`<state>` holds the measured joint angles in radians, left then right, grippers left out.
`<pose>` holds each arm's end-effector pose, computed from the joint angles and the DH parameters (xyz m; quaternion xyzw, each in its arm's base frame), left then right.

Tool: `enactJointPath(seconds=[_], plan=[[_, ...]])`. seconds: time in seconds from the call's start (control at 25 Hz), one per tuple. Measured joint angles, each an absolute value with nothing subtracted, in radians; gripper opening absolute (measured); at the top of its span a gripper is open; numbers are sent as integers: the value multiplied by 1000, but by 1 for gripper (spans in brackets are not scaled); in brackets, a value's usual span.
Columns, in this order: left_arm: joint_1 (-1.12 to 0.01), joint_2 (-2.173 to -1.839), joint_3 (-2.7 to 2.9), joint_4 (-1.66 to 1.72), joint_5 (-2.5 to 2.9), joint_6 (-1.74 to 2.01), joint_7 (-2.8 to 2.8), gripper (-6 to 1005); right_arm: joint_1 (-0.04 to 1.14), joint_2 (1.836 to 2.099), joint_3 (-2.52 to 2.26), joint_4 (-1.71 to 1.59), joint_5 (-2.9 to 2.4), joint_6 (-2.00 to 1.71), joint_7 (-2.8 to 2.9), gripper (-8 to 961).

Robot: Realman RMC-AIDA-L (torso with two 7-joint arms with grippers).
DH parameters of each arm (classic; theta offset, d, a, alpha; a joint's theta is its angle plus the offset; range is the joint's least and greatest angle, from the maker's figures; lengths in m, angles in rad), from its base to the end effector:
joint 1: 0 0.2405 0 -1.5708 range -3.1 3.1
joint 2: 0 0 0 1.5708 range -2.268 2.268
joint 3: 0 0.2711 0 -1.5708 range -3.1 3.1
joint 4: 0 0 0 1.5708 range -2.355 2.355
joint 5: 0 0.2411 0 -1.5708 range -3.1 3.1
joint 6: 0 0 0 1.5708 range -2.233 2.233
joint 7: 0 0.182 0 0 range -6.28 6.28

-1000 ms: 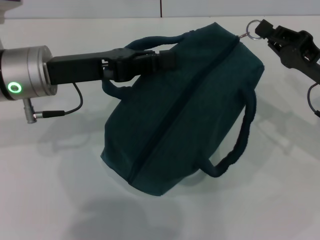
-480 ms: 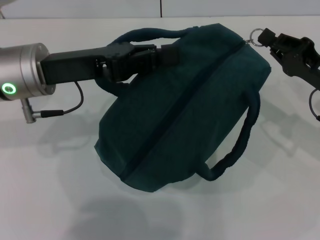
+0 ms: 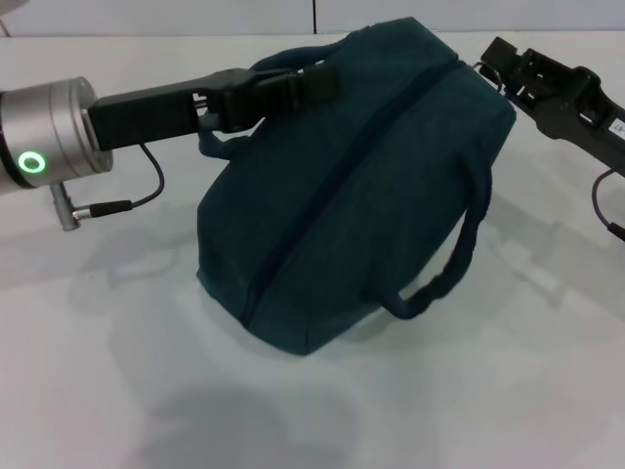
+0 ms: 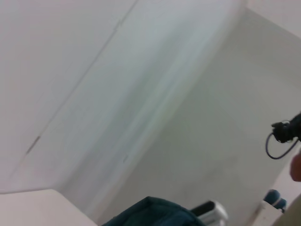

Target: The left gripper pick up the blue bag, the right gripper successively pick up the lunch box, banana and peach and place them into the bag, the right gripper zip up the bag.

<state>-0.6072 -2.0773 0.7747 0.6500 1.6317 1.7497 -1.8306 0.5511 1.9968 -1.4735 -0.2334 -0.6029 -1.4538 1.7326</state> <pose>-0.1826 0.3826 -0.0107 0.8510 0.3148 0.4192 0.0295 0.2404 0.3995 -0.0375 -0.6772 0.4945 0.5425 0.0500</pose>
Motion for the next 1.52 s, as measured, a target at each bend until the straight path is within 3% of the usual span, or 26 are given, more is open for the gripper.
enactJointPath(seconds=[0.36, 0.68, 1.04, 1.24, 1.32, 1.52], plan=[[-614, -2080, 809, 640, 1643, 1564, -1830, 45, 483, 1980, -1413, -226, -598, -1454, 1719, 461], [-651, -2081, 828, 571, 1671, 1388, -1826, 84, 444, 1974, -1368, -232, -598, -1486, 1685, 690], [-652, -2080, 821, 574, 1637, 1370, -1772, 200, 452, 1956, -1372, -235, -640, -1554, 1596, 703], [-650, -2061, 819, 593, 1576, 1441, -1777, 437, 460, 1948, -1372, -258, -683, -1630, 1500, 707], [-645, -2054, 819, 619, 1560, 1487, -1782, 673, 463, 1947, -1371, -280, -711, -1679, 1434, 709], [-630, -2026, 817, 698, 1551, 1663, -1785, 836, 465, 1946, -1368, -382, -857, -1738, 1308, 854]])
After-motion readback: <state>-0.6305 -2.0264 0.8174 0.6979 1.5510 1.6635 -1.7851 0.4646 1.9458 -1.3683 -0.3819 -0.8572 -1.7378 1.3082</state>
